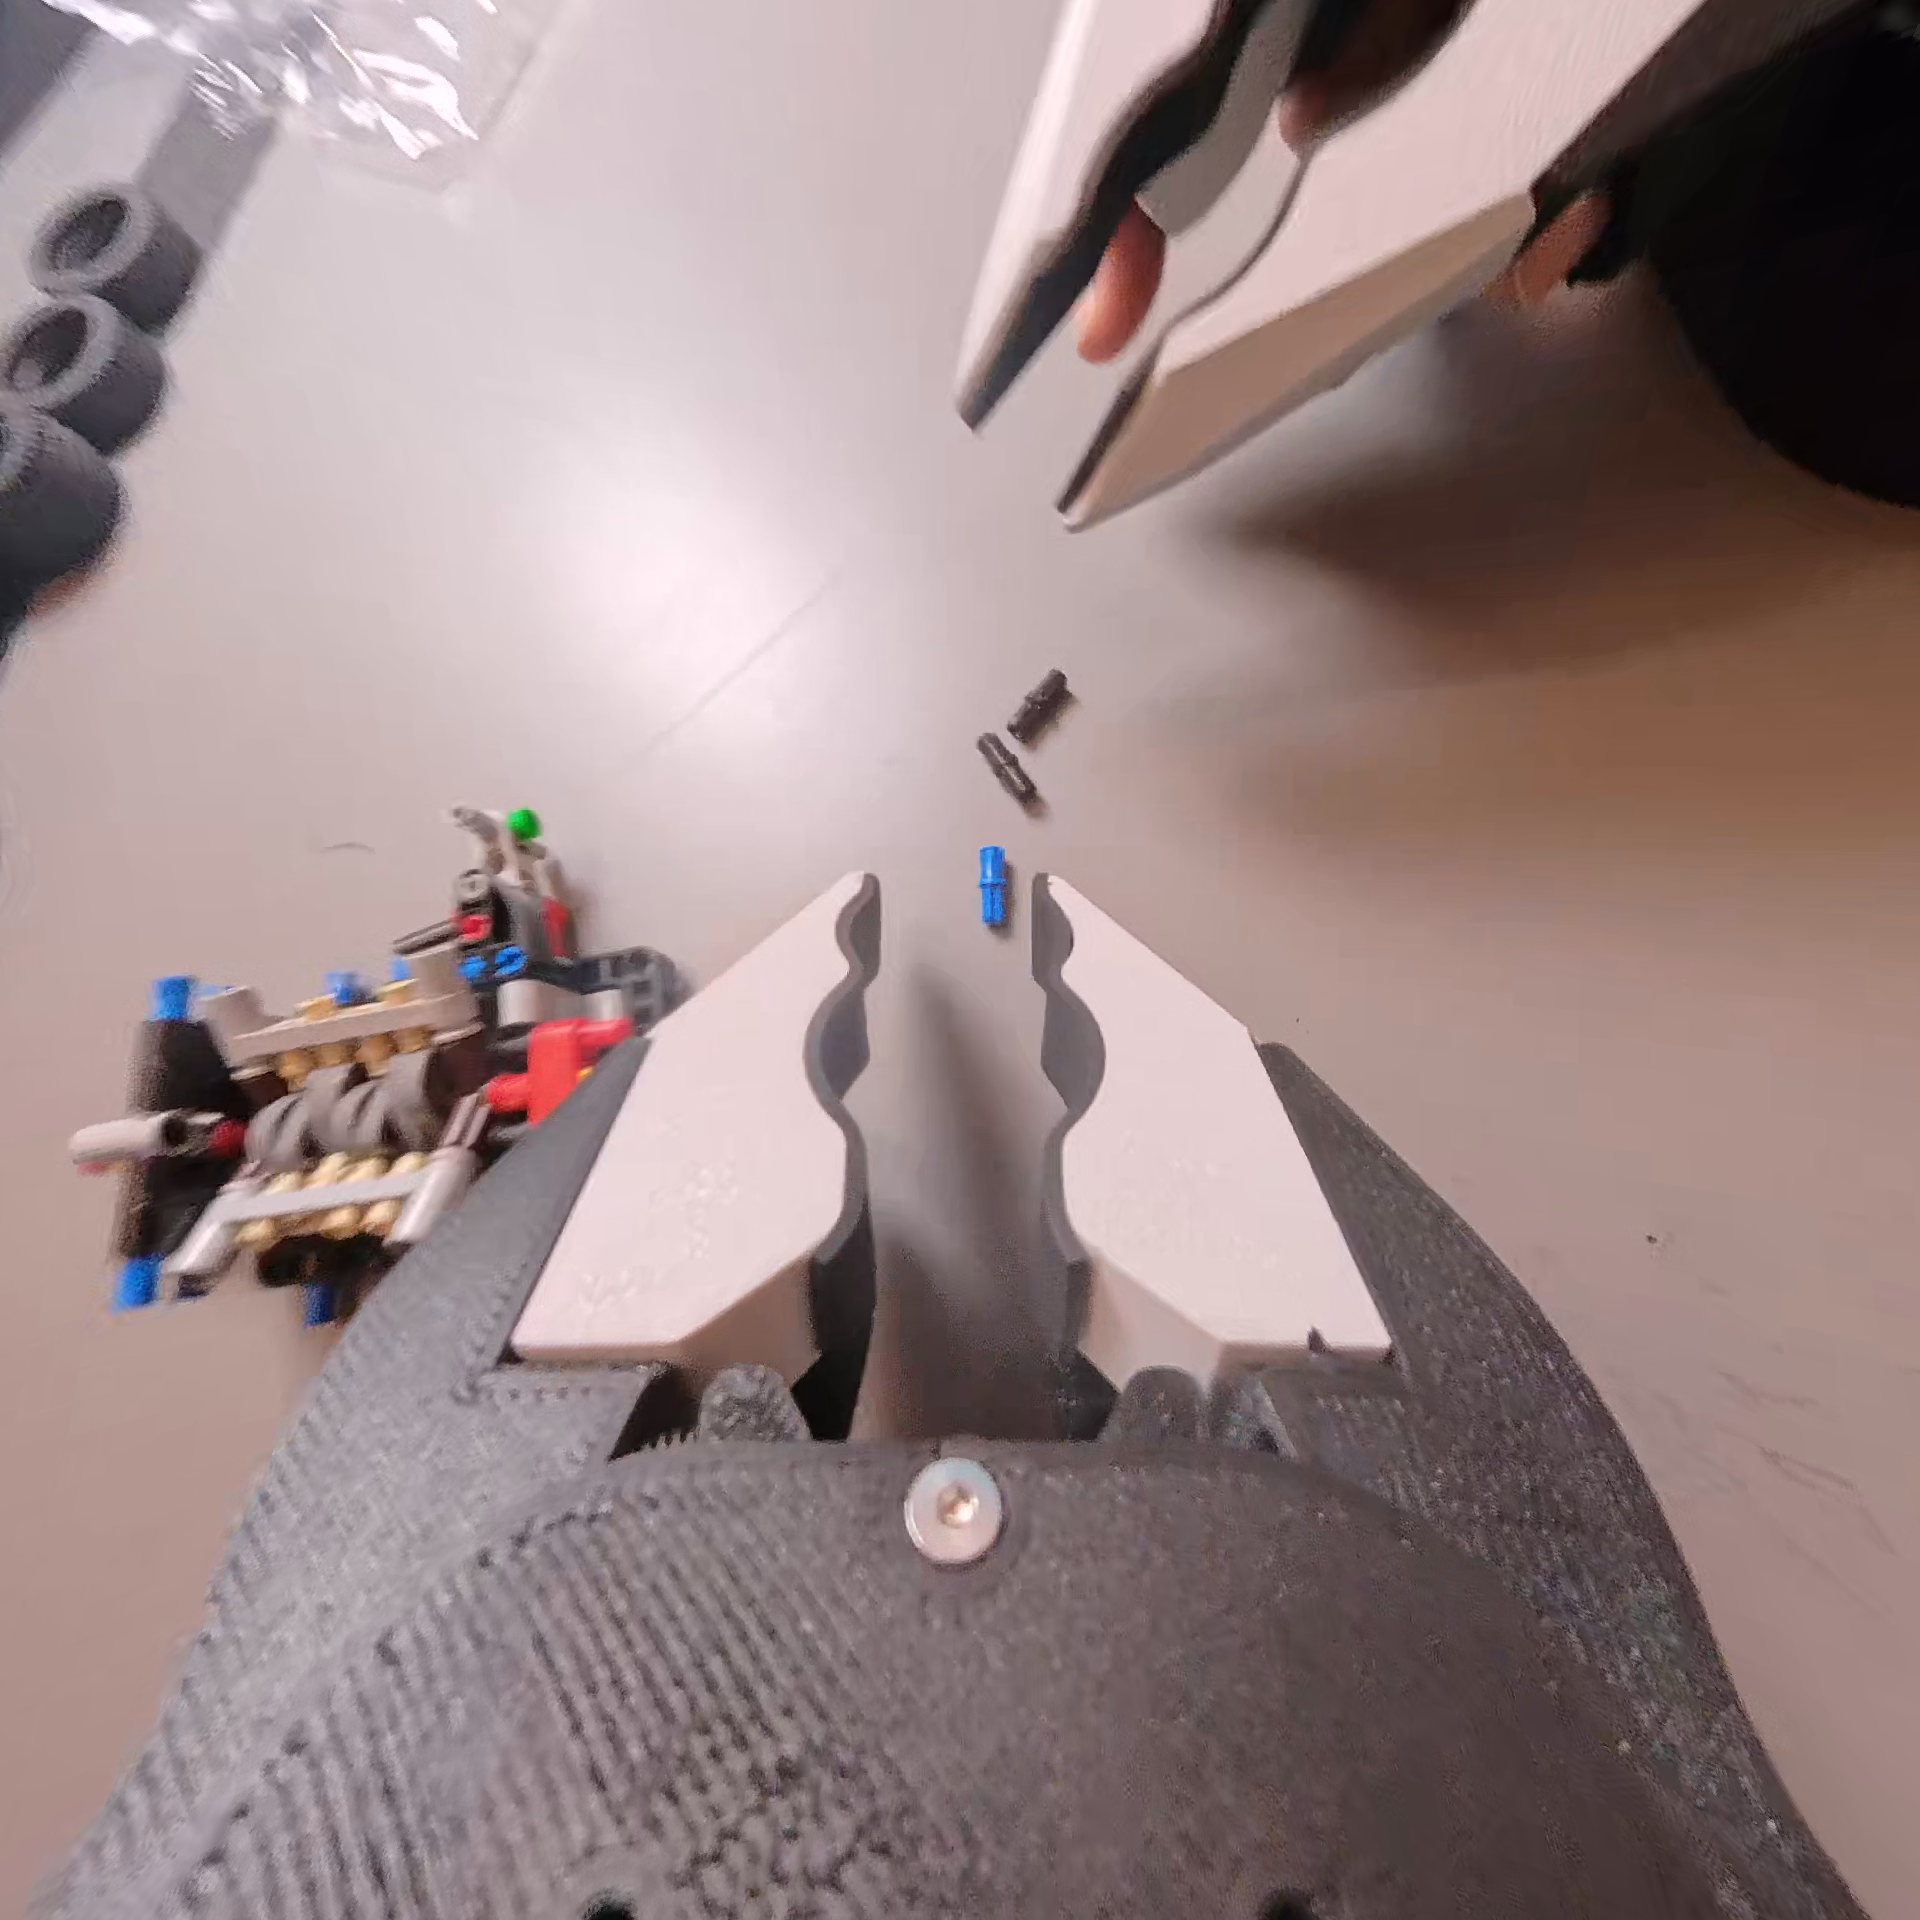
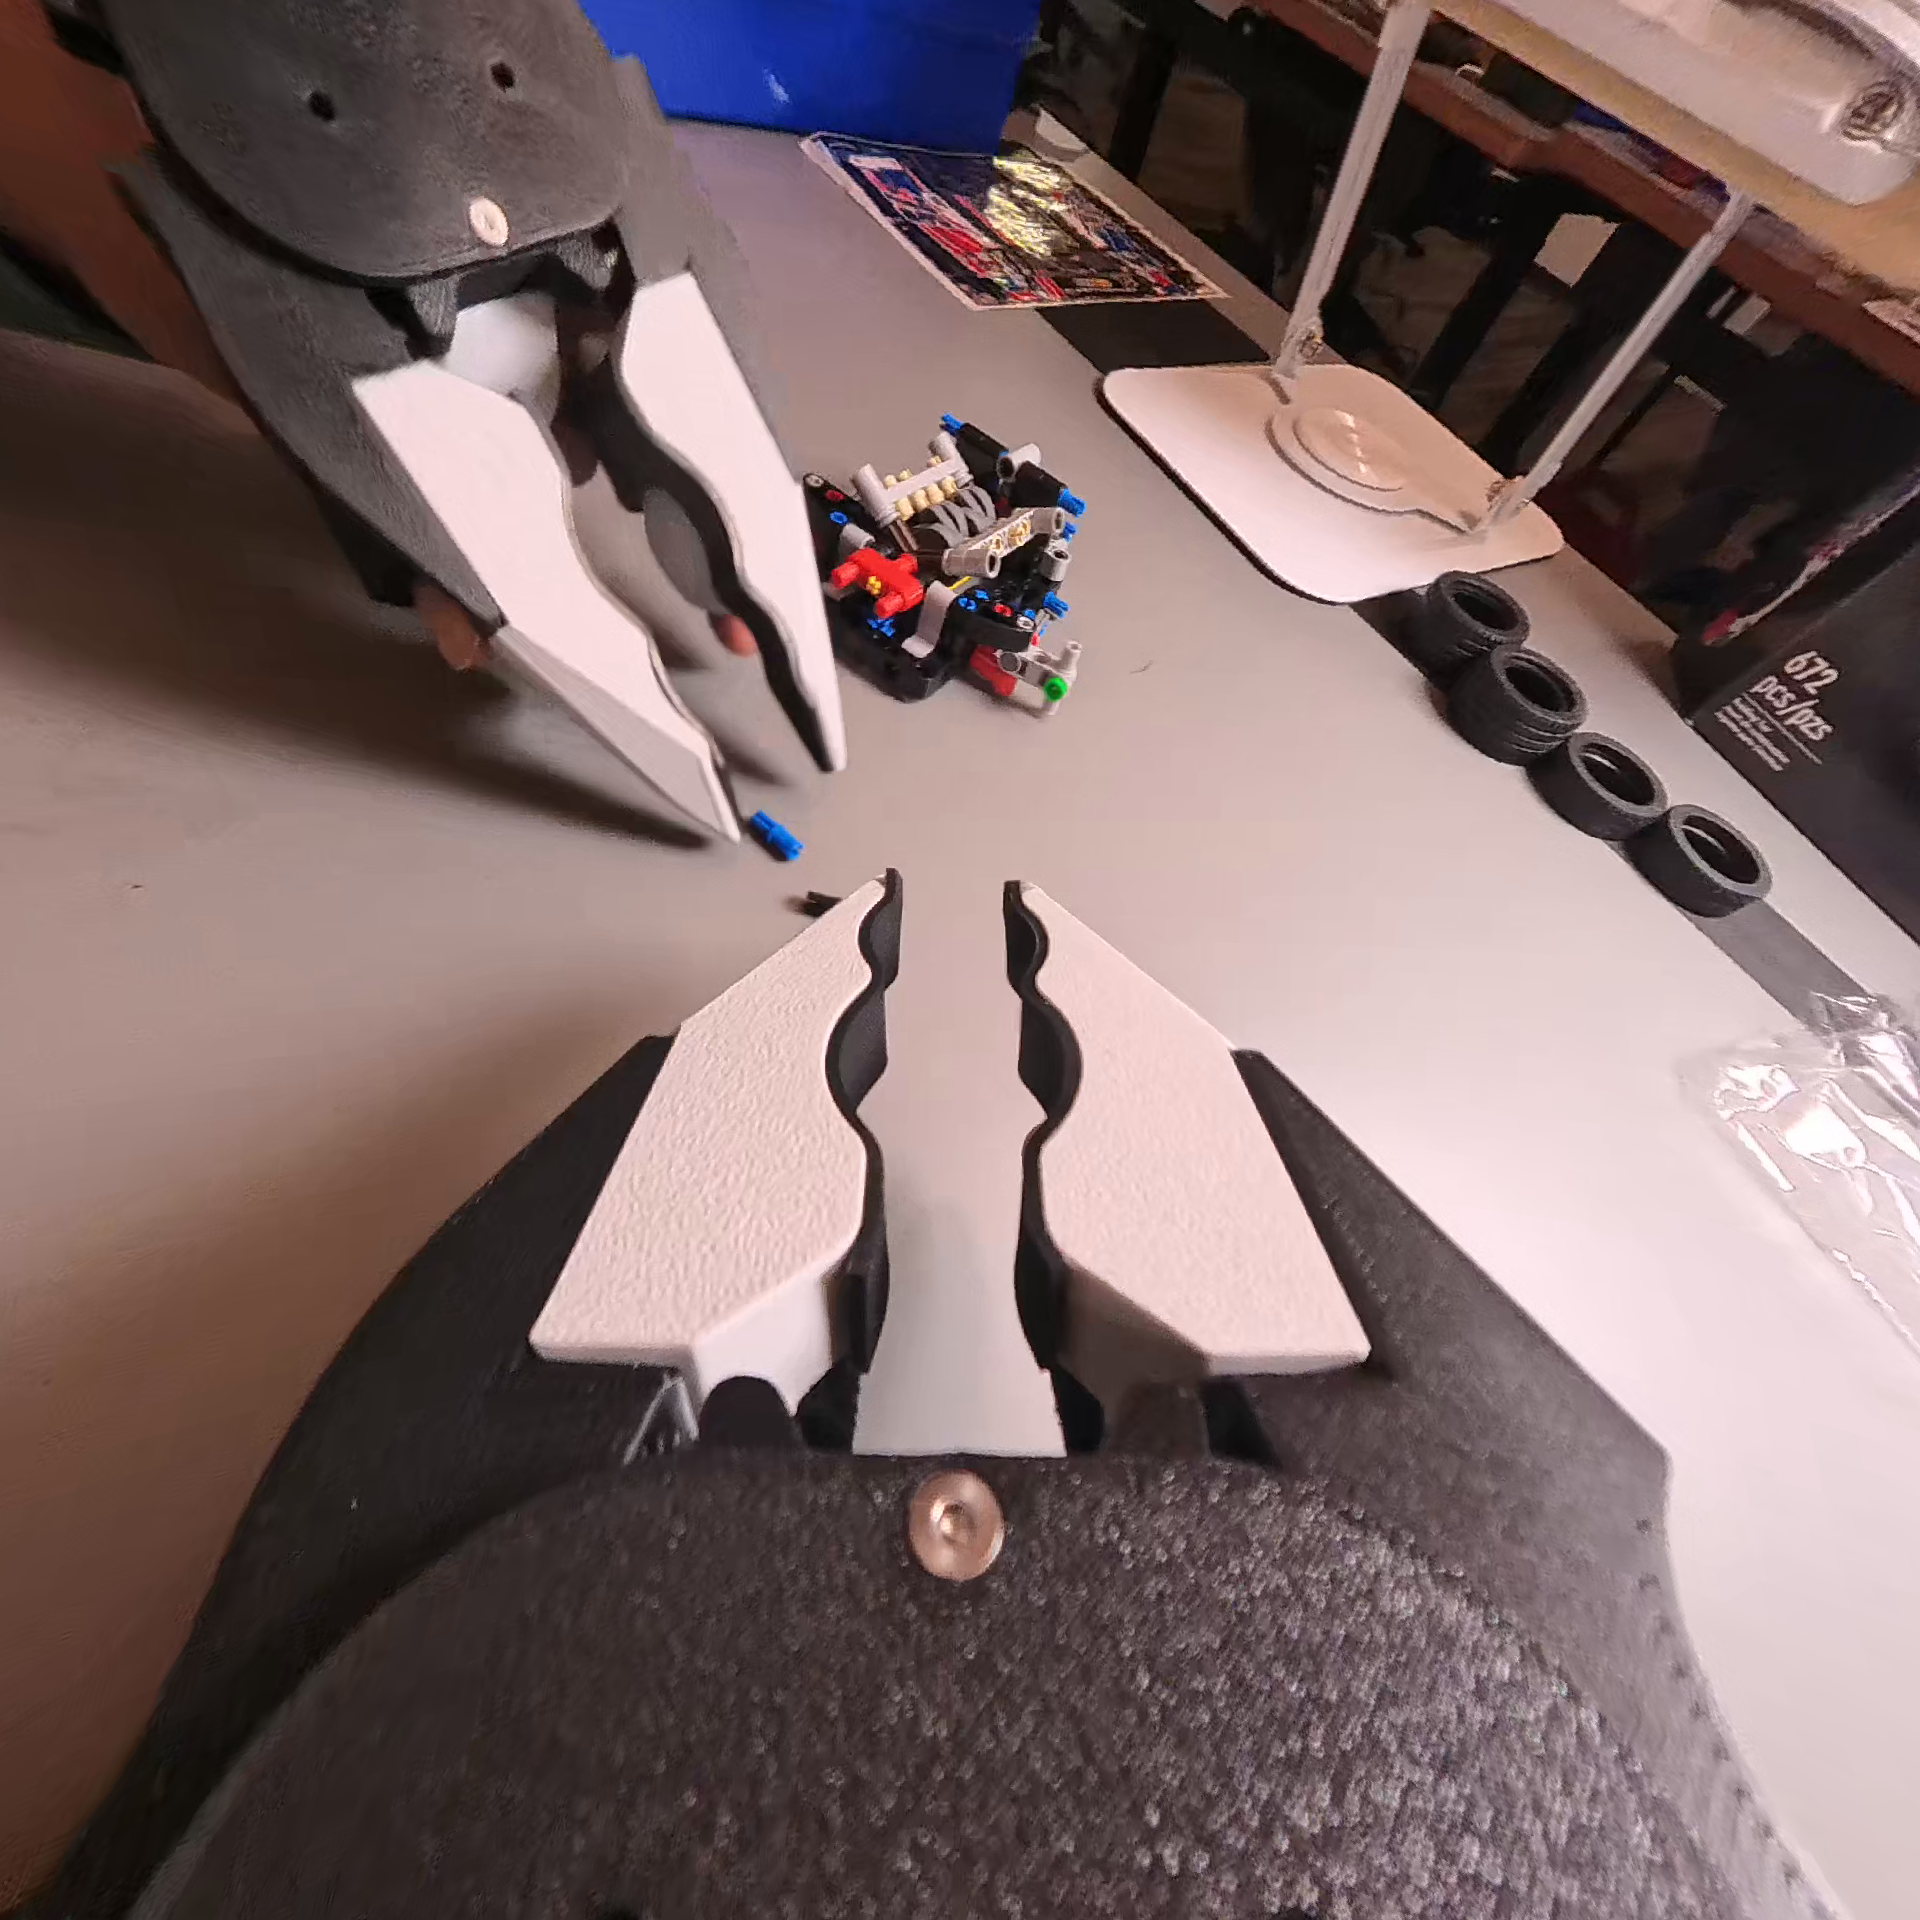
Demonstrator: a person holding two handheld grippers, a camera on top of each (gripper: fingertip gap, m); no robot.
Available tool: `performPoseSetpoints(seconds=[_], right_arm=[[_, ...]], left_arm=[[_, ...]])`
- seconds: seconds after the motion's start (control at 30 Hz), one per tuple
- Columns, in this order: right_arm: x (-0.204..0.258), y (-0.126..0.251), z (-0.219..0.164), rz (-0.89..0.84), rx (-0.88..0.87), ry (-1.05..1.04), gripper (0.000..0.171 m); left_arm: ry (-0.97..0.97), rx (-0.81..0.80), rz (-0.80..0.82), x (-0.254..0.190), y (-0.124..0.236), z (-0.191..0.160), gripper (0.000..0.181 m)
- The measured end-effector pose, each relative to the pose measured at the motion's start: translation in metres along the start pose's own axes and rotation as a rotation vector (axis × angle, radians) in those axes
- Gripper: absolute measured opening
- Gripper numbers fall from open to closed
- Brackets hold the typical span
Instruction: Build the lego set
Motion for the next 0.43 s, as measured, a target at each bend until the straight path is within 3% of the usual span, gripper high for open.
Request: performPoseSetpoints(seconds=[0.1, 0.23, 0.33, 0.43], right_arm=[[0.004, 0.006, 0.0, -0.013, -0.025, -0.008, 0.018], [0.0, 0.022, 0.002, -0.063, -0.089, -0.024, 0.018], [-0.002, 0.029, 0.007, -0.076, -0.141, -0.047, 0.018], [-0.001, 0.033, 0.012, -0.083, -0.17, -0.04, 0.018]], left_arm=[[0.032, -0.101, 0.084, 0.018, 0.041, 0.005, 0.031], [0.198, -0.237, 0.215, 0.064, 0.152, -0.007, 0.033], [0.287, -0.199, 0.32, 0.094, 0.232, -0.047, 0.034], [0.334, -0.02, 0.496, 0.125, 0.303, -0.1, 0.032]])
Point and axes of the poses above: each gripper's, where its closed fingertips meet, y back along the fingers, z out of its top, x = y × z across the jaws, the point moved 9 cm from there along y, back along the fingers, and after that the axes turned 13 degrees about z, right-handed, at the moved point
